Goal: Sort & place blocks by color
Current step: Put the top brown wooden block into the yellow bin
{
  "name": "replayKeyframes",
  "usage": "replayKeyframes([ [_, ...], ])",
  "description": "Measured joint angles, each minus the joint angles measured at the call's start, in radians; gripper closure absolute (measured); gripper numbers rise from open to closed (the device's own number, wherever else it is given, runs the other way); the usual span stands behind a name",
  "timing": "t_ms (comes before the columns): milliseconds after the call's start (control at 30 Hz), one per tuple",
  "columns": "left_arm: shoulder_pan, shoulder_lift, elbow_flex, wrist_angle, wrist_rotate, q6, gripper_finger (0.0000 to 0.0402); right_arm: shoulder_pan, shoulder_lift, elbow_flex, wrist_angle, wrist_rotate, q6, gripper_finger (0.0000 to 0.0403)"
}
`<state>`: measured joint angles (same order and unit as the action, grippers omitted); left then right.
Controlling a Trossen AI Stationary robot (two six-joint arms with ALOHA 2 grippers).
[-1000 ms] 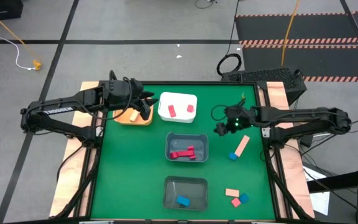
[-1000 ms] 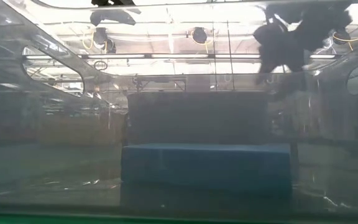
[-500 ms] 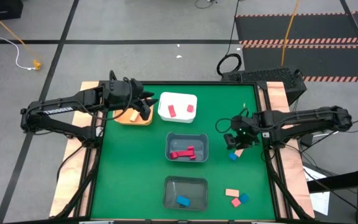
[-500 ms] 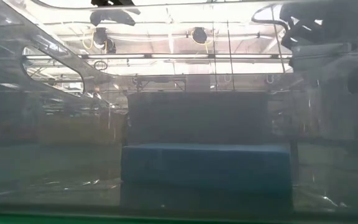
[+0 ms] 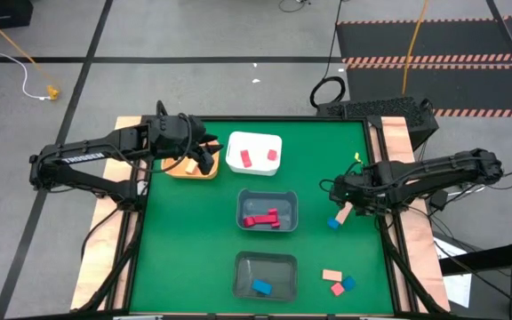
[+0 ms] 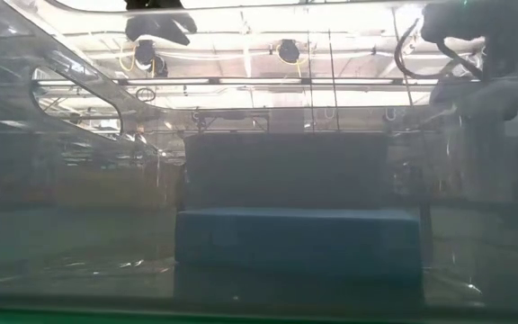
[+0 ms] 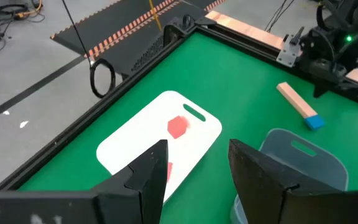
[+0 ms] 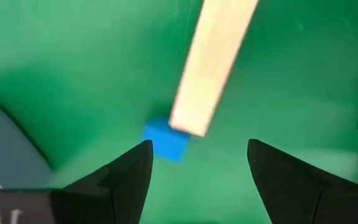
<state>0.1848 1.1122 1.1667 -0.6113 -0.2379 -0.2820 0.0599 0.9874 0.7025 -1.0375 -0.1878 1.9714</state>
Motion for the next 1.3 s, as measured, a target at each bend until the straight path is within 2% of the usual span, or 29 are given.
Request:
replayKeyframes([
  [167,0.009,0.000,0.000,0.007,0.000,0.049,0.0231,0.005,0.004,-0.036,0.030,0.083,0.097,0.0152],
  [567,0.106,0.000,0.000,0.012,0.000,0.066,0.0231,0.021,0.021,-0.262,0.348,0.078,0.226,0.0152],
  [867,0.186,0.000,0.000,0.022,0.000,0.235,0.0231,0.020,0.019,-0.303,0.382,0.080,0.288,0.0155],
  [1000,0.221,0.000,0.000,0.024,0.000,0.285,0.0231,0.021,0.020,-0.303,0.368,0.079,0.289,0.0185],
  [1233,0.265,0.000,0.000,0.024,0.000,0.381,0.0231,0.021,0.022,-0.304,0.352,0.079,0.282,0.0281],
  [1300,0.274,0.000,0.000,0.024,0.000,0.401,0.0231,0.021,0.022,-0.304,0.354,0.079,0.259,0.0291],
])
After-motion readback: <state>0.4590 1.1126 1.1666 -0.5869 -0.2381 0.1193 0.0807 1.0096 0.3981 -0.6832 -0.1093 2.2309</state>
